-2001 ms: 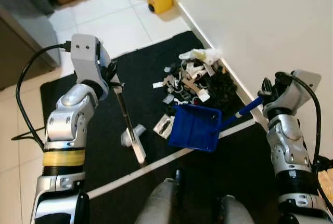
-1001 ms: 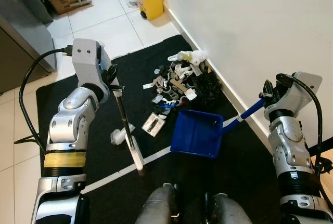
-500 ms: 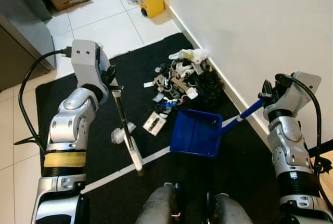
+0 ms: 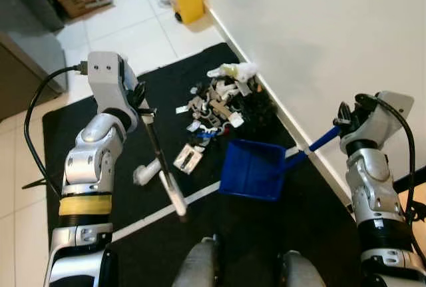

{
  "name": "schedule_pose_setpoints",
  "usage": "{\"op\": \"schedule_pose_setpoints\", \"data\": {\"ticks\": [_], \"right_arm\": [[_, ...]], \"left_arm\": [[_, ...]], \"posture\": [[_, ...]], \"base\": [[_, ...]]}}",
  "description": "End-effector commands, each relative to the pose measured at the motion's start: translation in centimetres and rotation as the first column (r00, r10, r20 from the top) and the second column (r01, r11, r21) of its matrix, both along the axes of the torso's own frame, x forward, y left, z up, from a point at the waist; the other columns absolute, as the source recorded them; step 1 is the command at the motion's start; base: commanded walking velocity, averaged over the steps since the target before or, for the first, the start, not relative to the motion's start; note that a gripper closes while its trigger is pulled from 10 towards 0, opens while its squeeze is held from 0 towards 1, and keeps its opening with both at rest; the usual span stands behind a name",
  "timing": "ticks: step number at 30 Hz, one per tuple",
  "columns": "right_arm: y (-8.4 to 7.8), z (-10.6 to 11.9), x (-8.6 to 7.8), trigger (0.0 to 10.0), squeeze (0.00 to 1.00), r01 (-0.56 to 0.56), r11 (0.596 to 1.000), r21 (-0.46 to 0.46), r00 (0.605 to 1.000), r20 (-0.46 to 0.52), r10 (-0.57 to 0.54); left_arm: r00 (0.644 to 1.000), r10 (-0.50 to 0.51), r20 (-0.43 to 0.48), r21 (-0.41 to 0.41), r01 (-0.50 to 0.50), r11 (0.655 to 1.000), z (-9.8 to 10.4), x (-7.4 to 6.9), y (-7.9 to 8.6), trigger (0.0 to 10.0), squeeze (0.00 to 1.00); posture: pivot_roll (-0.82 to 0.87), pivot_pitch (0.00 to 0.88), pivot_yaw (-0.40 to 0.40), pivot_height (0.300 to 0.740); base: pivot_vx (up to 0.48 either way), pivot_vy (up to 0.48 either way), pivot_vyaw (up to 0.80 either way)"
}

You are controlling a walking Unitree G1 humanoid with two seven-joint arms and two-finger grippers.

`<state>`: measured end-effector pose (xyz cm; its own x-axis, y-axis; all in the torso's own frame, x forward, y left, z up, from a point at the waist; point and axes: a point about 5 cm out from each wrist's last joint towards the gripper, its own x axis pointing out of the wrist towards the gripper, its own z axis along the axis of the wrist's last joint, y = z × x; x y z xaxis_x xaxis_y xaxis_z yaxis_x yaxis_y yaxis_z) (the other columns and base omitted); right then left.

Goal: Sweep floor

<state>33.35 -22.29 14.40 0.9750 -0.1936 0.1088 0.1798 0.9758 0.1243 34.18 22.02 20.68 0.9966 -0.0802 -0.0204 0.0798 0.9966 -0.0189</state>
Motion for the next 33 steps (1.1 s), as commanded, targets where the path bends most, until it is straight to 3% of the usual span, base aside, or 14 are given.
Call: {"op": "schedule_pose_setpoints", "data": {"ticks": [1, 12, 21, 25, 28, 29, 33], "right_arm": [[0.5, -0.1, 0.0, 10.0, 0.00, -0.016, 1.000, 0.023, 1.000, 0.006, 0.015], [0.8, -0.4, 0.1, 10.0, 0.00, -0.030, 0.999, 0.020, 1.000, -0.002, 0.030], [1.6, -1.2, 0.6, 10.0, 0.00, -0.045, 0.999, -0.021, 0.998, -0.045, 0.044], [1.8, -2.1, 1.0, 10.0, 0.00, -0.030, 0.997, -0.072, 0.996, -0.090, 0.024], [1.9, -2.4, 1.1, 10.0, 0.00, -0.029, 0.997, -0.077, 0.995, -0.101, 0.021], [2.1, -3.0, 1.0, 10.0, 0.00, -0.033, 0.997, -0.076, 0.992, -0.121, 0.023], [2.3, -3.4, 0.9, 10.0, 0.00, -0.038, 0.997, -0.074, 0.991, -0.132, 0.028]], "left_arm": [[0.999, 0.033, 0.013, 0.011, -0.034, 0.999, -0.1, -0.2, 0.6, 10.0, 0.00], [0.999, 0.029, 0.012, 0.020, -0.029, 0.999, -0.5, -0.3, 0.5, 10.0, 0.00], [0.998, -0.036, 0.056, 0.070, 0.032, 0.997, -0.1, -1.2, 1.4, 10.0, 0.00], [0.995, -0.098, 0.025, 0.173, 0.093, 0.980, -1.7, -2.0, 2.4, 10.0, 0.00], [0.993, -0.114, 0.021, 0.190, 0.108, 0.976, -2.1, -2.3, 2.6, 10.0, 0.00], [0.985, -0.169, 0.015, 0.233, 0.161, 0.959, -3.5, -3.0, 2.7, 10.0, 0.00], [0.975, -0.221, 0.019, 0.249, 0.209, 0.946, -4.8, -3.6, 2.5, 10.0, 0.00]], "posture": [[0.10, 0.187, 0.083, 0.740], [0.11, 0.174, 0.074, 0.740], [0.14, 0.169, 0.057, 0.740], [0.15, 0.170, 0.049, 0.740], [0.15, 0.170, 0.048, 0.740], [0.16, 0.171, 0.040, 0.740], [0.16, 0.172, 0.037, 0.740]], "base": [[0.000, 0.000, 0.00], [0.000, 0.000, 0.00], [0.000, 0.000, 0.00], [0.000, 0.000, 0.00], [0.000, 0.000, 0.00], [0.000, 0.000, 0.00], [0.000, 0.000, 0.00]]}}
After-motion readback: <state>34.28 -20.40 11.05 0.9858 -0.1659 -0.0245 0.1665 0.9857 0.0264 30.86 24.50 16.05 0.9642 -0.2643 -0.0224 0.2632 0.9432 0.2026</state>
